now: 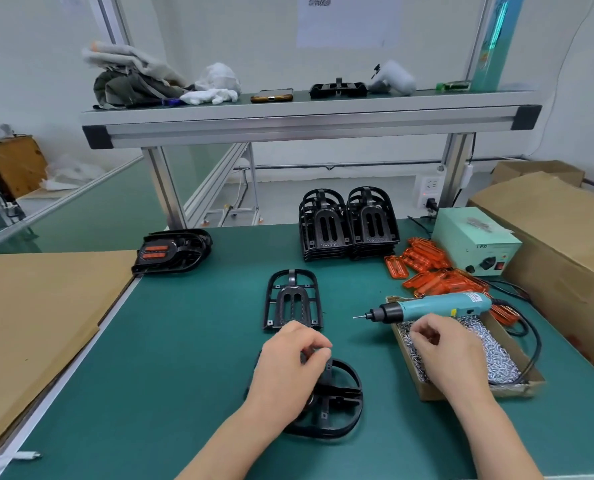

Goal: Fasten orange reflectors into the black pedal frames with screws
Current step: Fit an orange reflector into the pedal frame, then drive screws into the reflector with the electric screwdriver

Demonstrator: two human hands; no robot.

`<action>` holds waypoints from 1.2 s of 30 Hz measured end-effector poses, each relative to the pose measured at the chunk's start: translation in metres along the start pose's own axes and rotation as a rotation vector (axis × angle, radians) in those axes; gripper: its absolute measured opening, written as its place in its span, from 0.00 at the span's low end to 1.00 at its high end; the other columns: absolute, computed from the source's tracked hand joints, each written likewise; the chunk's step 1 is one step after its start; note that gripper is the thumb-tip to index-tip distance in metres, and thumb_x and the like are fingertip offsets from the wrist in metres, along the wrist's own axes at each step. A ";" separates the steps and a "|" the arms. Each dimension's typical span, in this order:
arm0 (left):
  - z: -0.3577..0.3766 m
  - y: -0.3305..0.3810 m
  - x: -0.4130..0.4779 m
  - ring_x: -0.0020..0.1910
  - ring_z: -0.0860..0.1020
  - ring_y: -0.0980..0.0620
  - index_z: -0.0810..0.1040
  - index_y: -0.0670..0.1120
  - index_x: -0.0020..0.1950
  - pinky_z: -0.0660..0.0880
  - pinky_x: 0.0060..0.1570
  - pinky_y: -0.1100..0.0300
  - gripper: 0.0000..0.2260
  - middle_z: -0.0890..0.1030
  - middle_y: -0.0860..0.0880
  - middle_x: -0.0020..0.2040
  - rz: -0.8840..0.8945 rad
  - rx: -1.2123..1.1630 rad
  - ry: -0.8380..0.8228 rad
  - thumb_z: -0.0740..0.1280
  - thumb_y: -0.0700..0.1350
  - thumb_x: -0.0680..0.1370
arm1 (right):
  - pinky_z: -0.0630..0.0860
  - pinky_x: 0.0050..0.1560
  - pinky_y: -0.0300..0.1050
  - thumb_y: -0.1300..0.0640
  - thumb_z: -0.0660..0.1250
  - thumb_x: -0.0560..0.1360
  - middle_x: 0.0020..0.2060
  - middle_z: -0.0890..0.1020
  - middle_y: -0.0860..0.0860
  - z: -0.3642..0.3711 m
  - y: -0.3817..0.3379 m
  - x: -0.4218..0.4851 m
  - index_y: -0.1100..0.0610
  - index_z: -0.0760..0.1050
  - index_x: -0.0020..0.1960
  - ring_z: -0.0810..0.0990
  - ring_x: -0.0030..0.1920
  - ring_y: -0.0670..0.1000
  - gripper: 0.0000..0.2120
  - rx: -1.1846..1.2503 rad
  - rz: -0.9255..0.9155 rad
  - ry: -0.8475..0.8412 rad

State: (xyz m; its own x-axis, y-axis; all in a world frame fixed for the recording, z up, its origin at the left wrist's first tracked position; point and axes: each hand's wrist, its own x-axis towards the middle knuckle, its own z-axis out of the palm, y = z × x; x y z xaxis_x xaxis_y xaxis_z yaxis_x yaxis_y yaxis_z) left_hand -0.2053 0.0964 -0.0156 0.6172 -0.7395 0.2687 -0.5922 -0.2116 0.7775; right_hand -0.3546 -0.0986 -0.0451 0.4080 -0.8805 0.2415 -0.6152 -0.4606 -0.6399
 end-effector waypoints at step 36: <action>0.006 -0.012 0.011 0.39 0.84 0.47 0.79 0.39 0.45 0.79 0.40 0.62 0.02 0.85 0.40 0.40 -0.427 -0.809 0.139 0.69 0.34 0.77 | 0.77 0.38 0.44 0.59 0.67 0.81 0.50 0.81 0.59 0.005 -0.029 0.026 0.63 0.72 0.61 0.81 0.41 0.52 0.12 1.234 0.727 0.091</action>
State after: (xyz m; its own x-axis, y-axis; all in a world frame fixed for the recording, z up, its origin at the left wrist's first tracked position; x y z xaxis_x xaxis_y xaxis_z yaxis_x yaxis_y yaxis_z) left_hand -0.1946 0.0866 -0.0254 0.7876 -0.6068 -0.1073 0.2099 0.1005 0.9725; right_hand -0.3227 -0.1078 -0.0242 0.1899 -0.8998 -0.3928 0.3223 0.4350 -0.8408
